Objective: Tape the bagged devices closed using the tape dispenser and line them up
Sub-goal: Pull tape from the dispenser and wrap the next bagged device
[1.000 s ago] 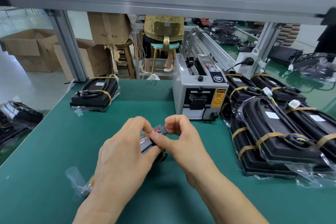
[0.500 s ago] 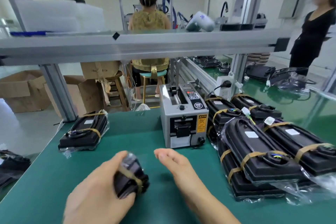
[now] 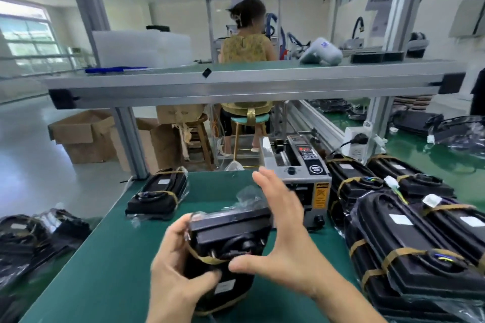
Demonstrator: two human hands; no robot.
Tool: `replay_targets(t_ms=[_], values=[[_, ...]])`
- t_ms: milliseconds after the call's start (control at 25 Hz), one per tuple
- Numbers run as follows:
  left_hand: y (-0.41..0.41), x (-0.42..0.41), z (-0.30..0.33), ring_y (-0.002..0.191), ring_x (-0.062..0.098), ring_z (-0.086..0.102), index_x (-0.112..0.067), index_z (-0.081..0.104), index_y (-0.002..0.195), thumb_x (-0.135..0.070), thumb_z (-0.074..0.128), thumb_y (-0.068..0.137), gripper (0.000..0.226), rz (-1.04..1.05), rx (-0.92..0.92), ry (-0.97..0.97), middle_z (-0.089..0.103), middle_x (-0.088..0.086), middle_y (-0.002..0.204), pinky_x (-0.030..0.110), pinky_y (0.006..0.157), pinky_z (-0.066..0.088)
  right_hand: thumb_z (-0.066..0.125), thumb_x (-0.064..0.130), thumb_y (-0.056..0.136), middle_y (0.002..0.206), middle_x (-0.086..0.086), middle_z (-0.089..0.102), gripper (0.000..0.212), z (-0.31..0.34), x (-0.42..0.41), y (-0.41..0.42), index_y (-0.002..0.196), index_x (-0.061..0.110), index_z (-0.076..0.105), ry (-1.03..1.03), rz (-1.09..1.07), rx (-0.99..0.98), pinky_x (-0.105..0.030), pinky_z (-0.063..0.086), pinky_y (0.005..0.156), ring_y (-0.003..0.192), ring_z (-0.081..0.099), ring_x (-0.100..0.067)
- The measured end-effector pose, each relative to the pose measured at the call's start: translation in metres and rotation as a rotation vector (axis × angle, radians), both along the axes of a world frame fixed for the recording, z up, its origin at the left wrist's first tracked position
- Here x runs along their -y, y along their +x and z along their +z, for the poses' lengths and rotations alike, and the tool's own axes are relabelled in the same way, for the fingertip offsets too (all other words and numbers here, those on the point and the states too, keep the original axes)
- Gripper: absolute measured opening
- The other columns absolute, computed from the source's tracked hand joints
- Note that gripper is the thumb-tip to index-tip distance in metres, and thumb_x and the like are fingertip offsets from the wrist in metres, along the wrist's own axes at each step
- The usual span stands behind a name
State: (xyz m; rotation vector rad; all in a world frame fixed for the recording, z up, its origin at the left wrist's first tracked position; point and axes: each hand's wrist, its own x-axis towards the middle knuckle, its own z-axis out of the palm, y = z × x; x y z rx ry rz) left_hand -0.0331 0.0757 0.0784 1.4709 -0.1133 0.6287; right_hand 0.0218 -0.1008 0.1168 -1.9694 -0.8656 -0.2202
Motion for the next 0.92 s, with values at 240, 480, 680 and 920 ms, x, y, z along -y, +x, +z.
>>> replay_targets(t_ms=[240, 480, 680, 920], values=[[-0.009, -0.006, -0.002, 0.103, 0.021, 0.064, -0.035, 0.062, 0.109, 0.005, 0.076, 0.043, 0.079, -0.1, -0.037, -0.02, 0.068, 0.007, 0.112, 0.025, 0.084, 0.053, 0.081, 0.057, 0.059, 0.136, 0.029, 0.04, 0.081, 0.012, 0.002, 0.01, 0.131, 0.045, 0.045, -0.352, -0.008, 0.219, -0.048, -0.014, 0.115, 0.137, 0.018, 0.011], [-0.019, -0.006, 0.031, 0.114, 0.007, 0.056, -0.039, 0.055, 0.119, -0.045, 0.08, 0.053, 0.071, -0.022, -0.111, 0.369, 0.061, -0.011, 0.12, 0.02, 0.092, 0.044, 0.09, 0.037, 0.058, 0.122, 0.013, 0.052, 0.077, 0.016, 0.003, 0.01, 0.124, 0.027, 0.052, -0.257, 0.096, 0.109, -0.036, 0.033, 0.105, 0.117, 0.046, -0.006], [-0.017, 0.006, 0.043, 0.081, 0.002, 0.066, -0.039, 0.066, 0.098, -0.029, 0.087, 0.045, 0.058, -0.059, -0.114, 0.378, 0.071, -0.01, 0.096, 0.009, 0.072, 0.049, 0.083, 0.042, 0.067, 0.116, 0.012, 0.054, 0.063, 0.017, 0.015, 0.009, 0.123, 0.027, 0.057, -0.242, 0.162, -0.02, -0.027, 0.034, 0.103, 0.113, 0.048, -0.003], [-0.025, 0.015, 0.037, 0.071, 0.006, 0.066, -0.035, 0.071, 0.092, -0.032, 0.085, 0.04, 0.053, 0.015, -0.111, 0.363, 0.073, -0.008, 0.087, 0.009, 0.069, 0.05, 0.063, 0.026, 0.092, 0.096, 0.016, 0.068, 0.013, -0.019, 0.029, 0.03, 0.086, 0.029, 0.074, 0.29, -0.152, -0.393, -0.013, 0.042, 0.082, 0.092, 0.06, 0.004]])
